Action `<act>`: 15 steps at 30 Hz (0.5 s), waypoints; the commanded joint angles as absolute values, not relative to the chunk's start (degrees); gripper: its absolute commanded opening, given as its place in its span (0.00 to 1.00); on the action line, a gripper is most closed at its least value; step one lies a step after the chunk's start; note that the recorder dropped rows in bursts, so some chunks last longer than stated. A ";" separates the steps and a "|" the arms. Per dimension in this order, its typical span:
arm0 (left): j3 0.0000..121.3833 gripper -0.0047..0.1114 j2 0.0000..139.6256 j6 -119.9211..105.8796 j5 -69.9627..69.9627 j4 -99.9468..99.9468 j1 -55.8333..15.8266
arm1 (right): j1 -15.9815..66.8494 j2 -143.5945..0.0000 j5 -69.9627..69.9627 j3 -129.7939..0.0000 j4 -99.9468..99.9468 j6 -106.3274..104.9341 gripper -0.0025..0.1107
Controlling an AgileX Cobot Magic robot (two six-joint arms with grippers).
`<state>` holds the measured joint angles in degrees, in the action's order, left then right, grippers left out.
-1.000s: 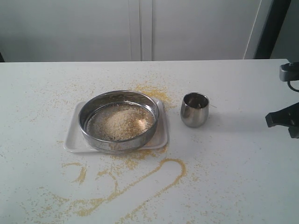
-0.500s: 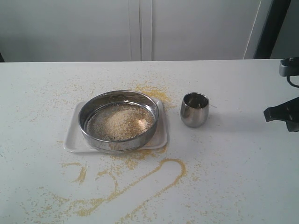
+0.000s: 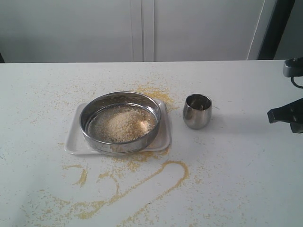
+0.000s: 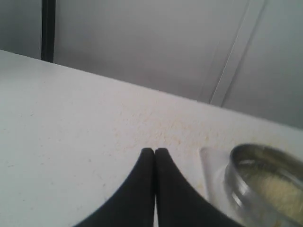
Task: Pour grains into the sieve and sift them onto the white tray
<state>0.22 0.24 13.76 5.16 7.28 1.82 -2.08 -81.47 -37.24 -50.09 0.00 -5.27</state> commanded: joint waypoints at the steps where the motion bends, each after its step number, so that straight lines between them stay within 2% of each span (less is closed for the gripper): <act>1: 0.00 0.04 0.00 22.14 16.53 8.72 1.70 | -2.33 -81.09 -36.80 -49.78 0.00 -5.26 0.02; 6: 0.00 0.04 0.00 29.89 28.97 7.43 1.70 | -2.33 -81.09 -36.69 -49.78 0.00 -5.26 0.02; 15: 11.41 0.04 6.92 32.82 13.40 -1.03 1.70 | -2.33 -81.09 -36.69 -49.78 0.00 -5.26 0.02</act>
<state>7.66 3.92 32.12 18.75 1.17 1.82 -2.08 -81.47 -37.24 -50.09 0.00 -5.27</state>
